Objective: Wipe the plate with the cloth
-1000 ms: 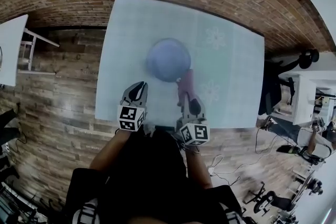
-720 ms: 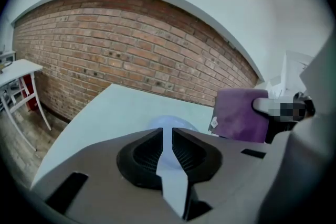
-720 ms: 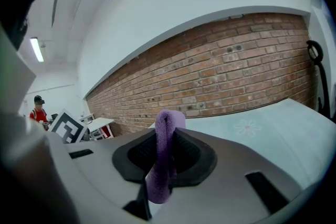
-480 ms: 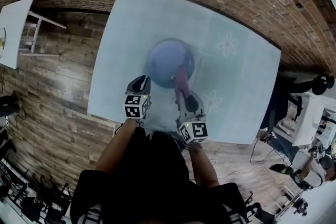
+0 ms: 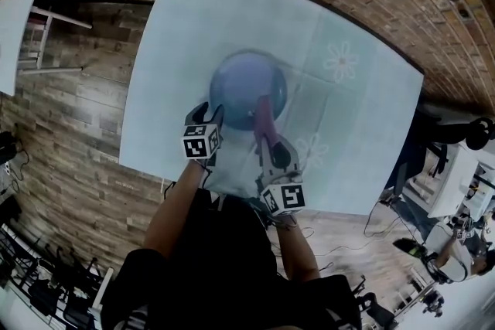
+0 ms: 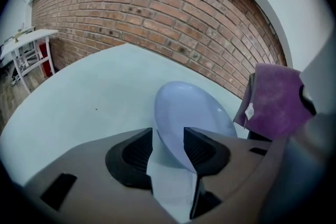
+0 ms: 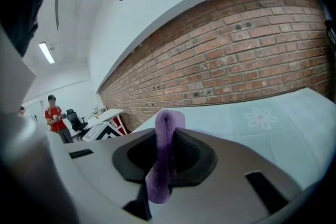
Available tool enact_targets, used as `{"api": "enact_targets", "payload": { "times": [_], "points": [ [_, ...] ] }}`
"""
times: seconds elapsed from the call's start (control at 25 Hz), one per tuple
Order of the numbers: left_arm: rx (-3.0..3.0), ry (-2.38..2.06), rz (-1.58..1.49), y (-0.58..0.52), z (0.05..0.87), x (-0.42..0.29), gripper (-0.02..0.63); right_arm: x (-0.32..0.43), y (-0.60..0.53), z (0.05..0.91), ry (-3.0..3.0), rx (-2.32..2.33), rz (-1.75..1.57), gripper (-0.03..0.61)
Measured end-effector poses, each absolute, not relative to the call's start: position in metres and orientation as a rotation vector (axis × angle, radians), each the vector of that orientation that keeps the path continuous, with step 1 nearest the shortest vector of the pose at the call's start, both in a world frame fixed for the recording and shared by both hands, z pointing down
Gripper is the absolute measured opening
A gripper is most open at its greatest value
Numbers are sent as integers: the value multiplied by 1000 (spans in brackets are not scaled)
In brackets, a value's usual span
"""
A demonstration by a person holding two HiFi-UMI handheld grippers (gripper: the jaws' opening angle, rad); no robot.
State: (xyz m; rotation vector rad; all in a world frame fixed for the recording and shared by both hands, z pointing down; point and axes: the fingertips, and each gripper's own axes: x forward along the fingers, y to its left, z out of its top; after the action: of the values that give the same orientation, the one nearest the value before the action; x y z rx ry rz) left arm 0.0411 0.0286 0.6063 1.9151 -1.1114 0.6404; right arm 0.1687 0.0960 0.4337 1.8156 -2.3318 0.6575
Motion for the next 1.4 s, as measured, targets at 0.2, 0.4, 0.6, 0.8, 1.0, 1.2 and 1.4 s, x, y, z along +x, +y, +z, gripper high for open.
{"api": "enact_targets", "payload": {
  "times": [0.2, 0.4, 0.6, 0.8, 1.0, 1.2, 1.4],
  "points": [
    [1901, -1050, 685, 30, 627, 49, 186, 166, 100, 447, -2305, 1806, 670, 71],
    [1920, -1005, 696, 27, 632, 52, 128, 166, 97, 457, -2292, 1806, 661, 71],
    [1956, -966, 774, 27, 631, 35, 95, 153, 89, 462, -2325, 1748, 640, 71],
    [1980, -925, 805, 29, 628, 27, 69, 130, 77, 470, -2405, 1589, 660, 71],
    [2004, -843, 811, 29, 626, 26, 58, 94, 73, 483, -2551, 1246, 729, 71],
    [2001, -786, 835, 35, 634, 22, 58, 83, 71, 522, -2470, 961, 777, 71],
    [2013, -781, 837, 35, 635, 23, 58, 81, 54, 559, -2358, 922, 706, 71]
  ]
}}
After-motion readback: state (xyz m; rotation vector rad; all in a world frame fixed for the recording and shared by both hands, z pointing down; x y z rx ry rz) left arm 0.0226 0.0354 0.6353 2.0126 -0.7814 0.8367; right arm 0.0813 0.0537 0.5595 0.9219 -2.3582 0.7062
